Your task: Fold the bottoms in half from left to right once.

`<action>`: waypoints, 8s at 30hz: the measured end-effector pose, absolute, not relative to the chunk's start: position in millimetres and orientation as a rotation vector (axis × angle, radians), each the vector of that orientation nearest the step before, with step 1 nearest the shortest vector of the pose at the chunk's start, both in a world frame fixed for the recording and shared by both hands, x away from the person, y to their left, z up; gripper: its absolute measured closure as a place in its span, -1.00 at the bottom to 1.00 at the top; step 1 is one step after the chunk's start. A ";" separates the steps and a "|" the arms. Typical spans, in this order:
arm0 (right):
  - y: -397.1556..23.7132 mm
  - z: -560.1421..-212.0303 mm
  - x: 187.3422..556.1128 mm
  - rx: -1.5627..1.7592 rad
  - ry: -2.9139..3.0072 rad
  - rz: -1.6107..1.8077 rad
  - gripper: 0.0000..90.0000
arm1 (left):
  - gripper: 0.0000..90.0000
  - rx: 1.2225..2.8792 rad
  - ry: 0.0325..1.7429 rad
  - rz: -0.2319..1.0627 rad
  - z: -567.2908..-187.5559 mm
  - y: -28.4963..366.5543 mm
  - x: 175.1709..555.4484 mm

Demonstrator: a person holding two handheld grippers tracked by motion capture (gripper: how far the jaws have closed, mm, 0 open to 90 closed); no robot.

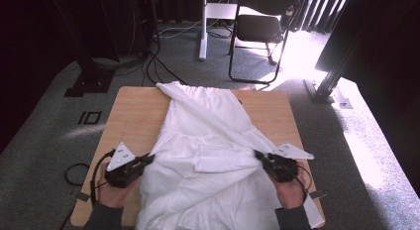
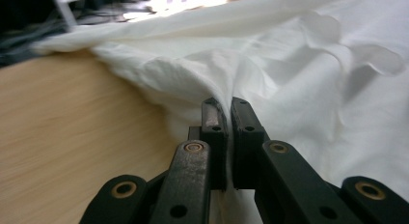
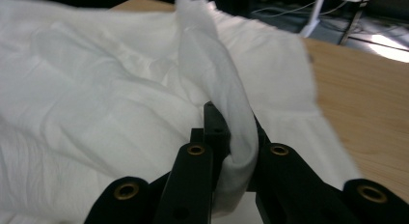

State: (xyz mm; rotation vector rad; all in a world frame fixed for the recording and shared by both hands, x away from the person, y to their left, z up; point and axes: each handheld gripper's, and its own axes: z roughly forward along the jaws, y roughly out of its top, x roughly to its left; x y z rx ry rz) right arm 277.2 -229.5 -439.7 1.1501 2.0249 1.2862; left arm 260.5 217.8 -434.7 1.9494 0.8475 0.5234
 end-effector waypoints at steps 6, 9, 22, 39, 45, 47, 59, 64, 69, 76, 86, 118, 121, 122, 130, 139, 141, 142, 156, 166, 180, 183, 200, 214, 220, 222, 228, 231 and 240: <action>-287.5 -452.9 289.9 1.349 1.937 1.170 0.91 | 0.37 2.020 0.800 0.412 -455.9 173.7 273.5; -306.5 -499.3 310.5 1.461 2.000 0.980 0.91 | 0.18 2.057 0.845 0.368 -477.9 162.1 282.1; -318.7 -553.4 326.5 1.592 2.022 0.844 0.55 | 0.05 2.227 0.957 0.365 -545.2 142.9 298.2; -279.2 -554.5 337.9 1.552 2.096 0.967 0.32 | 0.35 2.211 1.164 0.553 -539.0 190.5 378.9; -283.6 -551.2 349.4 1.661 1.970 0.860 0.45 | 0.62 2.223 1.076 0.510 -529.6 186.4 372.3; -283.9 -546.6 347.8 1.666 1.925 0.829 0.34 | 0.43 2.185 1.073 0.528 -524.6 188.9 364.3; -238.7 -506.6 334.7 1.403 2.030 1.072 -0.08 | 0.15 2.078 1.086 0.539 -506.1 219.8 321.8; -212.9 -516.6 347.5 1.354 2.144 1.079 -0.15 | 0.14 2.100 1.072 0.522 -510.4 223.2 306.2; -198.1 -533.8 363.8 1.390 2.223 1.056 -0.29 | 0.13 2.105 1.078 0.443 -524.0 224.8 284.3; -194.1 -541.0 353.5 1.369 2.319 0.960 0.68 | 0.07 2.169 1.061 0.340 -548.0 214.9 259.7; -238.7 -515.9 299.8 1.333 2.222 1.027 0.99 | 0.94 2.195 0.986 0.295 -539.4 215.5 246.1; -250.9 -546.2 227.7 1.389 2.260 1.085 -0.14 | 0.08 2.231 0.909 0.254 -547.6 189.1 227.6; -255.1 -541.2 217.7 1.332 2.272 1.158 -0.29 | 0.08 2.213 0.902 0.243 -544.8 191.7 224.3; -254.8 -542.1 216.3 1.324 2.286 1.151 -0.30 | 0.07 2.226 0.885 0.240 -544.9 190.9 222.3; -252.5 -556.9 235.7 1.362 2.269 0.998 -0.02 | 0.28 2.256 0.905 0.318 -547.5 188.4 236.5; -250.2 -557.3 270.1 1.367 2.237 1.006 0.18 | 0.31 2.230 0.958 0.384 -547.4 190.8 278.0; -250.1 -556.3 276.1 1.375 2.230 0.993 0.38 | 0.46 2.233 0.954 0.384 -546.5 190.5 285.3; -250.6 -555.5 279.0 1.376 2.236 0.986 0.50 | 0.57 2.237 0.950 0.379 -545.7 190.0 287.9; -325.2 -504.9 209.1 1.454 2.027 1.130 0.93 | 0.83 2.133 0.849 0.262 -506.1 218.2 242.3; -352.1 -518.8 179.4 1.568 2.066 1.067 0.79 | 0.23 2.084 0.923 0.338 -506.7 221.5 253.3; -316.6 -515.4 270.7 1.437 2.047 1.125 0.11 | -0.06 1.986 1.155 0.528 -509.2 234.9 355.8; -300.7 -520.6 314.4 1.417 2.073 1.114 0.11 | -0.09 1.960 1.209 0.512 -510.1 236.5 379.7; -264.0 -550.2 418.7 1.512 2.169 0.965 0.80 | 0.89 2.072 1.265 0.418 -542.2 215.6 426.0; -278.3 -553.6 319.1 1.462 2.252 1.015 0.94 | 0.92 2.139 1.127 0.356 -545.0 231.6 324.6; -275.2 -554.5 276.6 1.412 2.276 1.003 0.93 | 0.92 2.167 1.106 0.321 -544.5 235.9 287.6; -276.0 -554.0 265.6 1.424 2.296 1.005 0.93 | 0.92 2.179 1.093 0.301 -544.3 238.2 278.4; -269.6 -537.8 256.8 1.326 2.349 0.950 0.27 | 0.37 2.116 1.054 0.305 -539.8 249.8 267.8; -263.9 -525.3 265.7 1.291 2.306 0.977 0.08 | 0.25 2.057 1.062 0.337 -529.5 255.3 273.4; -188.6 -514.6 354.6 1.151 2.329 0.977 -0.07 | 0.14 2.063 1.050 0.398 -517.2 221.4 331.7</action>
